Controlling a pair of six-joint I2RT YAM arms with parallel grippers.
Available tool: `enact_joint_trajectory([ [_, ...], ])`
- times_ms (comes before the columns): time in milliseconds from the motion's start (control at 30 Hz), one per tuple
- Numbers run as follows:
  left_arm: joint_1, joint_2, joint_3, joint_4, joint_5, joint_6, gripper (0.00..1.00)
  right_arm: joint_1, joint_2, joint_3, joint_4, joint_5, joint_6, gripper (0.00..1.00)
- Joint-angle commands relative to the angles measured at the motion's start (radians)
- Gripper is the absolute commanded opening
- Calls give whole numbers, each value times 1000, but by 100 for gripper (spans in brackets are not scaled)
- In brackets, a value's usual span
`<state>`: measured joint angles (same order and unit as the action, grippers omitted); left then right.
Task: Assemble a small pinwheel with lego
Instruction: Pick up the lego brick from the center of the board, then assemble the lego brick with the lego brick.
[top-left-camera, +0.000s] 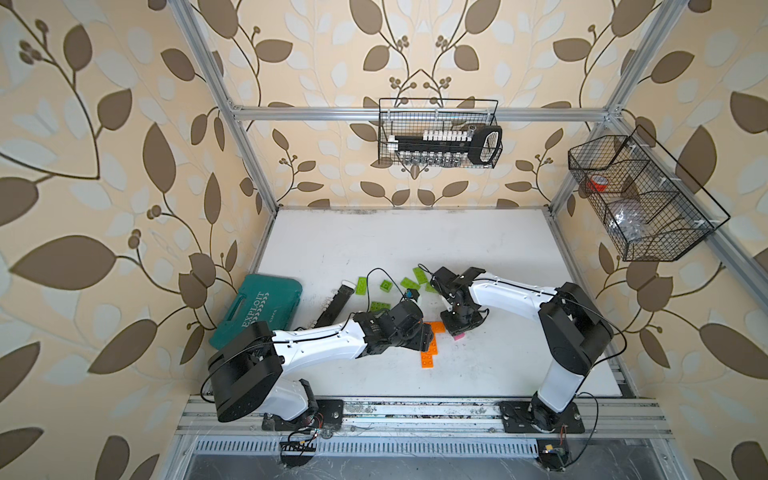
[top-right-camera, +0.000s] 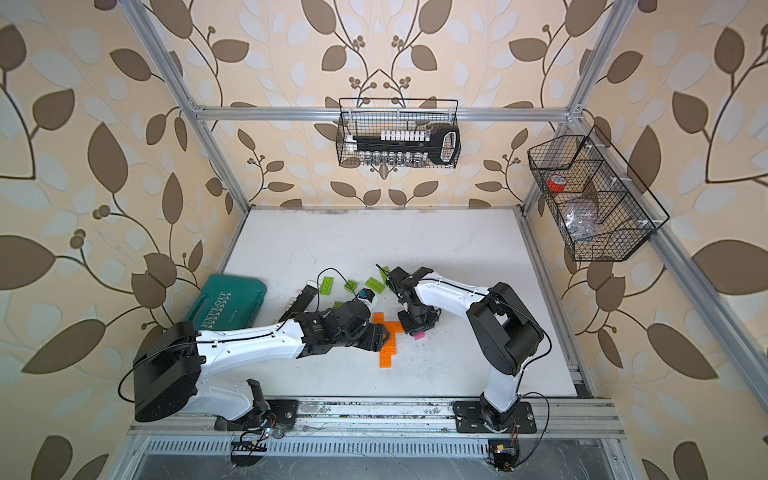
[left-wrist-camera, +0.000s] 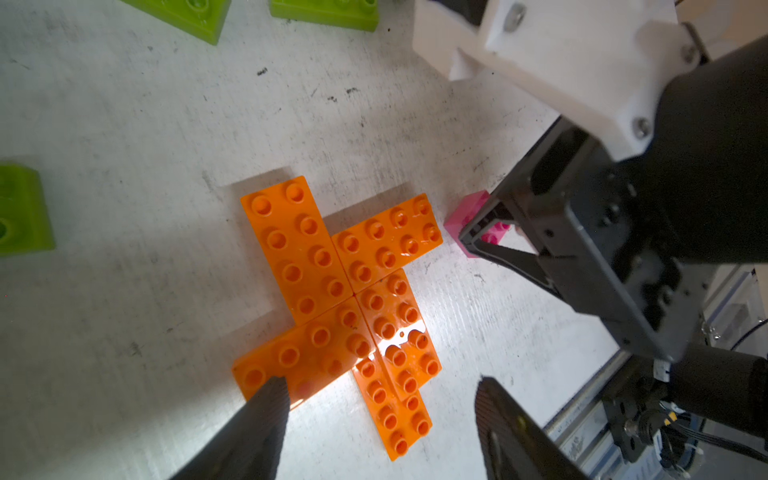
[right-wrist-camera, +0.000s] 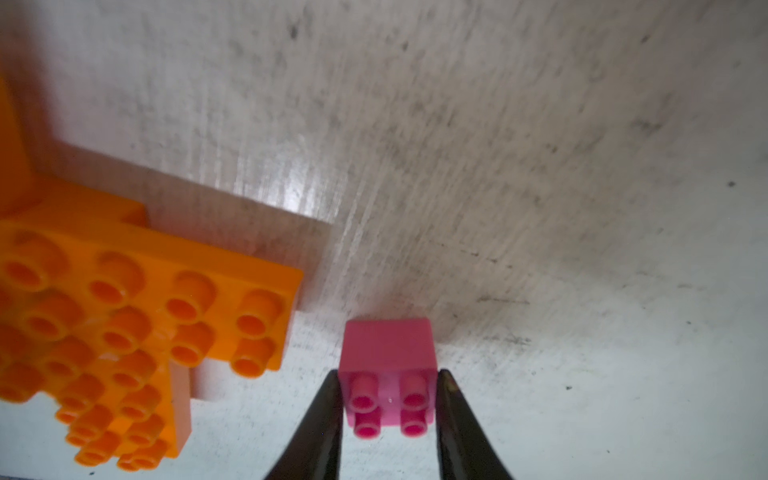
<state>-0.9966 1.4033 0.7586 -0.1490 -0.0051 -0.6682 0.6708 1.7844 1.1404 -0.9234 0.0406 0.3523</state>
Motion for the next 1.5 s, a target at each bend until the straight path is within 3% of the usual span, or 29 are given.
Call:
enact_joint_trajectory([
  [0, -13, 7, 36, -6, -23, -1, 73, -5, 21, -12, -3, -20, -6, 31],
  [300, -13, -1, 34, -8, -27, 2, 73, -5, 10, -18, -13, -5, 24, 23],
  [500, 7, -48, 23, -9, -44, 10, 73, 8, -61, 4, -73, 43, 189, 20],
  [633, 96, -104, -39, 57, 41, -9, 73, 63, -101, 40, -126, 49, 365, 20],
  [833, 310, -194, -165, 165, 241, -57, 73, 175, -81, 141, -145, 43, 569, 17],
  [1033, 475, -226, -232, 242, 428, -91, 74, 241, 35, 250, -143, 59, 643, 8],
  [1467, 530, -253, -270, 252, 492, -90, 74, 244, 137, 327, -132, 18, 649, 6],
])
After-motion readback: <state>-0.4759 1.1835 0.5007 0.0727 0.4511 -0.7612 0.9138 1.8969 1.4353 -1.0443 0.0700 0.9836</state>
